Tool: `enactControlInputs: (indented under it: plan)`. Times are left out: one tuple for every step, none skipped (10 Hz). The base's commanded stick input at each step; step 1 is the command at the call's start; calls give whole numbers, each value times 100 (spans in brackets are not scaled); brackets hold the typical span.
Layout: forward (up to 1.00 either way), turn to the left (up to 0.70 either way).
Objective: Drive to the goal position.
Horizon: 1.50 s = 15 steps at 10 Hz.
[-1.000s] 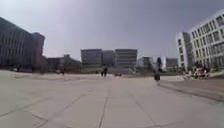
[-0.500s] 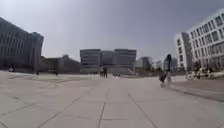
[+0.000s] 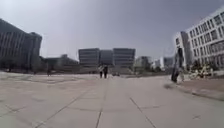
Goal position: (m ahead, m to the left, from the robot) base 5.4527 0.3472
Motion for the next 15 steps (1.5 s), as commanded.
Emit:
enactControlInputs:
  plan:
    - [85,0]
    - [85,0]
    - [85,0]
    - [85,0]
    - [85,0]
    - [85,0]
    - [85,0]
    - [85,0]
    - [85,0]
    - [85,0]
    - [85,0]
    - [85,0]
    - [85,0]
    - [85,0]
    - [85,0]
